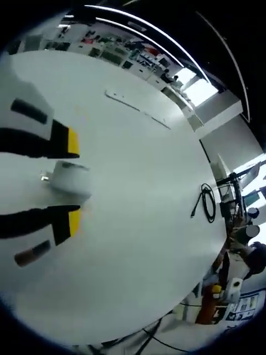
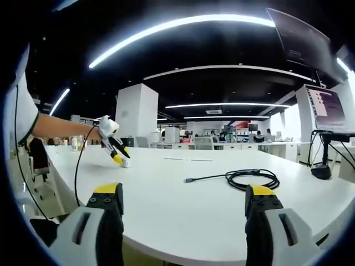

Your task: Plug the desk Type‑C cable into the charger adapter.

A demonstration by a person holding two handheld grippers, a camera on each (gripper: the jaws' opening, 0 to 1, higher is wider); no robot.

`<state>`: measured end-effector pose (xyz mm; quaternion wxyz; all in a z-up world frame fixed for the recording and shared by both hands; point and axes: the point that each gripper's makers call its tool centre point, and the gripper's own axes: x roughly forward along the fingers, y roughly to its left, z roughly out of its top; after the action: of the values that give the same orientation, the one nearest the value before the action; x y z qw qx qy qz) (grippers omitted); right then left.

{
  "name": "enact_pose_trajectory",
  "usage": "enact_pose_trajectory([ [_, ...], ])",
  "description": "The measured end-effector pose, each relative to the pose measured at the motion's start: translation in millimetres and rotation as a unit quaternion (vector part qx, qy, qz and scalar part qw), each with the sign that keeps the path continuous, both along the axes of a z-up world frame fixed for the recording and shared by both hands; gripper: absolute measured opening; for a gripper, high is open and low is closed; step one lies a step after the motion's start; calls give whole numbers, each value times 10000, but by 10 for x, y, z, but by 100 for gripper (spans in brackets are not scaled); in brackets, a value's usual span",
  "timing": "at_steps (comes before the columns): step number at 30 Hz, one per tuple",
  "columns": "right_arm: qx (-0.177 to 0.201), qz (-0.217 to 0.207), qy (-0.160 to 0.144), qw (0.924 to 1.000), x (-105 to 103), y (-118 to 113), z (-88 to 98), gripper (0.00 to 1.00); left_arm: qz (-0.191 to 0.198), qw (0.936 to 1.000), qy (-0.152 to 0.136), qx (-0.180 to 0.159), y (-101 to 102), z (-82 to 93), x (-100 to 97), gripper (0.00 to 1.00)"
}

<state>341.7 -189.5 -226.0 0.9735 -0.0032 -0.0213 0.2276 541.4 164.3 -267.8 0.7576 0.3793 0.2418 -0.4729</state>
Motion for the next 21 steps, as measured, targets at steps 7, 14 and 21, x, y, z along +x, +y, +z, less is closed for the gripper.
enact_pose_trajectory([
  [7,10,-15,4,10000,6,-22,-3,92,-109,9999,102,75,-71,0,-106,28],
  [14,1,-32,-1,10000,13,-44,-4,92,-145,9996,199,142,-51,-8,-50,26],
  [21,16,-51,7,10000,17,-62,-6,92,-190,9988,346,291,-62,-27,-77,26],
])
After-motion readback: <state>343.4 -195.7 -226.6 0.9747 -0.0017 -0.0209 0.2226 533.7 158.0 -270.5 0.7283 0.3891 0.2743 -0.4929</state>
